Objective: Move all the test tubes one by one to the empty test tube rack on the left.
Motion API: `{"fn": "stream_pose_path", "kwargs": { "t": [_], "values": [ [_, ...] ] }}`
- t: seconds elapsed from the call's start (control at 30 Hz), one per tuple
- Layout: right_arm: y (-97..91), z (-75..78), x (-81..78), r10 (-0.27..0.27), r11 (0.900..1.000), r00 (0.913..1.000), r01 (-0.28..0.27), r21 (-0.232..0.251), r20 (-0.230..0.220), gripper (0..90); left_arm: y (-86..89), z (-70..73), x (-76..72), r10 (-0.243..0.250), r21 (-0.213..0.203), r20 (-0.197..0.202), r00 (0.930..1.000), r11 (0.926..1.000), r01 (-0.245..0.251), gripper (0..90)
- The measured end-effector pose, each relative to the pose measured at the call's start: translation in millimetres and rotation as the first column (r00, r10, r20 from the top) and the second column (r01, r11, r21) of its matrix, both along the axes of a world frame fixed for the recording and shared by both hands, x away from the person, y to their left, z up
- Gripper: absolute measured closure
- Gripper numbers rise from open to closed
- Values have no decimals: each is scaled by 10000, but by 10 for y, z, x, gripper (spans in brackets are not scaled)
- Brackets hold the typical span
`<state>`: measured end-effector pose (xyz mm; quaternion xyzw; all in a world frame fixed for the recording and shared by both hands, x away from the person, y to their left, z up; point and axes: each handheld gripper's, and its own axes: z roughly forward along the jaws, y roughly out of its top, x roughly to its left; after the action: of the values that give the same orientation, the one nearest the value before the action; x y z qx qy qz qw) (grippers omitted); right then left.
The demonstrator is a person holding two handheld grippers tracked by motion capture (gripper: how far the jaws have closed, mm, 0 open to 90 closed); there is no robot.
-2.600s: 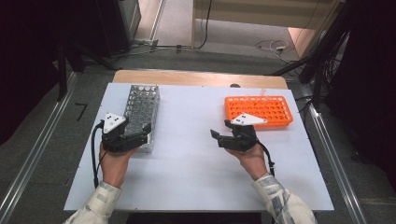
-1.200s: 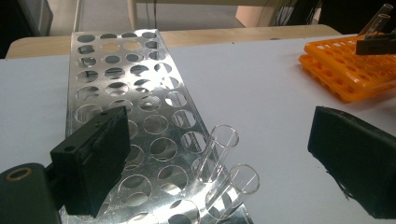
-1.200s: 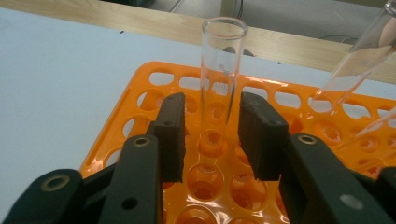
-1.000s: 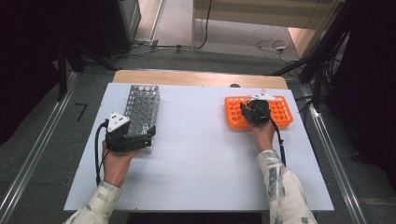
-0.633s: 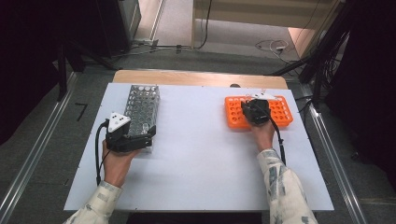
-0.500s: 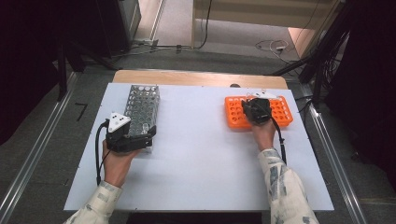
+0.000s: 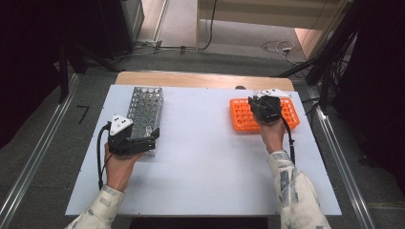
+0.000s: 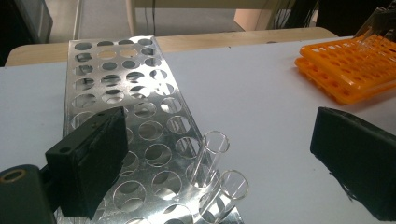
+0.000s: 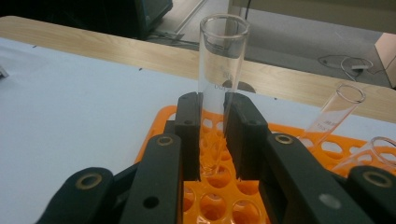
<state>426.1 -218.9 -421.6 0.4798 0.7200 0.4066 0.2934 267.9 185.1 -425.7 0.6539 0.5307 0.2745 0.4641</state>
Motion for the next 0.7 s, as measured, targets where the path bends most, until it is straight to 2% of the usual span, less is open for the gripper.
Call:
{"fn": "stream_pose_path", "kwargs": {
  "t": [0.37, 0.7],
  "values": [
    [102, 62, -151, 649, 9978, 9979, -649, 150, 10, 731, -2, -1, 7, -206, -126, -110, 9997, 9997, 204, 32],
    [246, 72, -319, 1491, 9880, 9888, -1490, 396, -19, 731, -13, 14, 0, -211, -186, -85, 9997, 9996, 210, 40]
  ]
}}
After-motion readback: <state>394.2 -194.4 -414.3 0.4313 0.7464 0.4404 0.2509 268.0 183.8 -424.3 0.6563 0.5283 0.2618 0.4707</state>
